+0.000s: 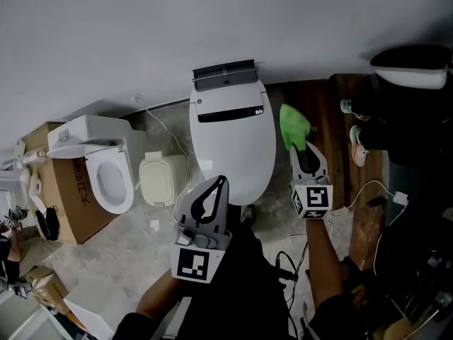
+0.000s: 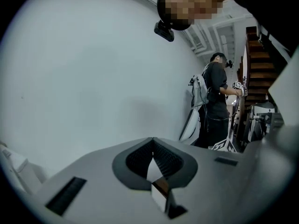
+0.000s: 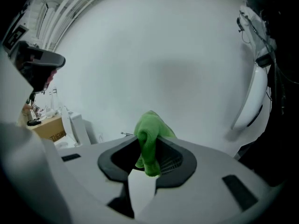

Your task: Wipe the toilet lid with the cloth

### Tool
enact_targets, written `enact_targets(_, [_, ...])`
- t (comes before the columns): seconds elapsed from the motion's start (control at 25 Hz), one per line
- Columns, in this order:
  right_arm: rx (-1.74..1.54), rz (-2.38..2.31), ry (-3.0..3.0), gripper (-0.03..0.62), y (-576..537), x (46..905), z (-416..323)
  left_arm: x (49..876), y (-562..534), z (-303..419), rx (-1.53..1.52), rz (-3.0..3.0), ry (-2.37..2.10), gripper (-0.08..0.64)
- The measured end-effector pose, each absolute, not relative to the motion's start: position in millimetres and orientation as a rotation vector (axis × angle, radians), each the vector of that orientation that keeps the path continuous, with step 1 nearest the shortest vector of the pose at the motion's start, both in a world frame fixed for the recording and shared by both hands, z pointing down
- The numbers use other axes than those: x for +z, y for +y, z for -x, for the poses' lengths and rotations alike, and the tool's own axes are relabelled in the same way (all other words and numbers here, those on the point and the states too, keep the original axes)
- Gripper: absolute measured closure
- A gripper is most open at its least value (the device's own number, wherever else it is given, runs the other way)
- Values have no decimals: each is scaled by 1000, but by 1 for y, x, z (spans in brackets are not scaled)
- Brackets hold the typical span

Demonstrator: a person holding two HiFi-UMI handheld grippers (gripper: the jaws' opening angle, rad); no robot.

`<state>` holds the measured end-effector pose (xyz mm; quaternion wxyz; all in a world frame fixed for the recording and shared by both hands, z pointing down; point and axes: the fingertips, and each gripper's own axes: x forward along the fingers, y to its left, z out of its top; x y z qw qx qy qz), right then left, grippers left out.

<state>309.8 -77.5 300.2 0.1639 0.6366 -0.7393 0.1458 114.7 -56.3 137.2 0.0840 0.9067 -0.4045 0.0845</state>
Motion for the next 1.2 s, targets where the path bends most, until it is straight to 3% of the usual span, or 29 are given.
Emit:
enact_targets(0.68, [419, -1582, -1898, 484, -186, 527, -335, 261, -134, -117, 269, -2623, -1190, 551])
enact_targets(1.2, [251, -1374, -1790, 485, -237, 631, -339, 343, -158, -118, 302, -2575, -1173, 551])
